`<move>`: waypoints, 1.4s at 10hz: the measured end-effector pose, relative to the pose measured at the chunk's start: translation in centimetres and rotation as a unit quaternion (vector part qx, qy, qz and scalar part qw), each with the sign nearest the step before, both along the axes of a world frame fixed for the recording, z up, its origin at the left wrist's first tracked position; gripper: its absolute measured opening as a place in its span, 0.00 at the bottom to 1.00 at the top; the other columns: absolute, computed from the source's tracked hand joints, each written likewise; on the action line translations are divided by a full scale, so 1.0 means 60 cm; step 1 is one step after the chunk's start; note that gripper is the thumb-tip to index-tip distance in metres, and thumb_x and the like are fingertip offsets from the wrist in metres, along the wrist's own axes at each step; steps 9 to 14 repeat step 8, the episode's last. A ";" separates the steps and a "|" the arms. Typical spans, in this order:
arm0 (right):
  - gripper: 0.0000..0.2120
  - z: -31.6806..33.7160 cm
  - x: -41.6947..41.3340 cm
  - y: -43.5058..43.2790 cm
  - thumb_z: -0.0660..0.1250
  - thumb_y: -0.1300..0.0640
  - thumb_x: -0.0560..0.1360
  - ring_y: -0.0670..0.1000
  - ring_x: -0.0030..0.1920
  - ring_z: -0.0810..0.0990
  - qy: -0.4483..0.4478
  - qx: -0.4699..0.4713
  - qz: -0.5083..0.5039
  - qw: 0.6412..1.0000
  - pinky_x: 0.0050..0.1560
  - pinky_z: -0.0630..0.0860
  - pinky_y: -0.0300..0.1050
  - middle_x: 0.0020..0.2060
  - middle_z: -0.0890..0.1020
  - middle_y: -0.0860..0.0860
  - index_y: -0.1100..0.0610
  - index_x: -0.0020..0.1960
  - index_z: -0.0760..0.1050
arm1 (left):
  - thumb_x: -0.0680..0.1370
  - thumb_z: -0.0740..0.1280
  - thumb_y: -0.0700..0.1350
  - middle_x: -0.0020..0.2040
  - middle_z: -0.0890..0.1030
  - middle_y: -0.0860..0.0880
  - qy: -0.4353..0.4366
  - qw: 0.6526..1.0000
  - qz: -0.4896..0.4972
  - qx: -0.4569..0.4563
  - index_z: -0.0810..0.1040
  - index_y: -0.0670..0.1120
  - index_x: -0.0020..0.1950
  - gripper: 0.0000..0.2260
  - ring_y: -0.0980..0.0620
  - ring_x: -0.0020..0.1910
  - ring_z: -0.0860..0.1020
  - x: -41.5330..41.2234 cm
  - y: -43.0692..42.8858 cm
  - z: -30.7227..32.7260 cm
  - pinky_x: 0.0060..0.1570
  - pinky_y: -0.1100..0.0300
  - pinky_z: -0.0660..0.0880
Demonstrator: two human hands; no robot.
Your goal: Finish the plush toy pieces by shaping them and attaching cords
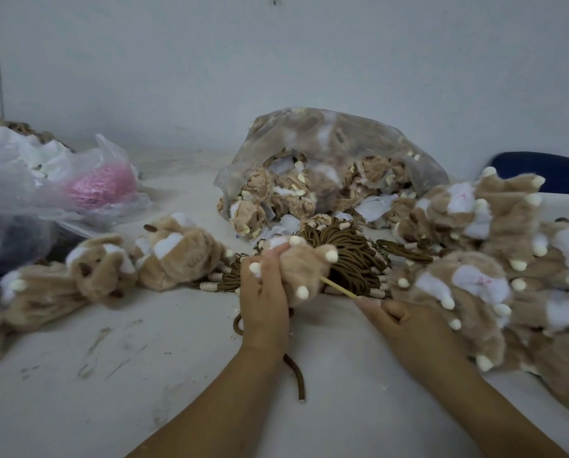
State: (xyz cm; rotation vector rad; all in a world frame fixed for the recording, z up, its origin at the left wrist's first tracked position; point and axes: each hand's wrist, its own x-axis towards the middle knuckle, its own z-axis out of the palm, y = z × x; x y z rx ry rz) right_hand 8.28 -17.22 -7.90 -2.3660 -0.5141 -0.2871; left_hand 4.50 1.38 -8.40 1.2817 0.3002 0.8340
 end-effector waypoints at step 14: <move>0.07 0.021 -0.031 0.025 0.62 0.51 0.77 0.45 0.53 0.75 -0.088 0.025 0.002 0.996 0.52 0.72 0.45 0.51 0.75 0.45 0.49 0.52 0.77 | 0.82 0.60 0.58 0.59 0.73 0.54 0.097 0.978 -0.006 0.184 0.73 0.52 0.59 0.12 0.64 0.57 0.72 0.015 0.006 -0.024 0.52 0.67 0.70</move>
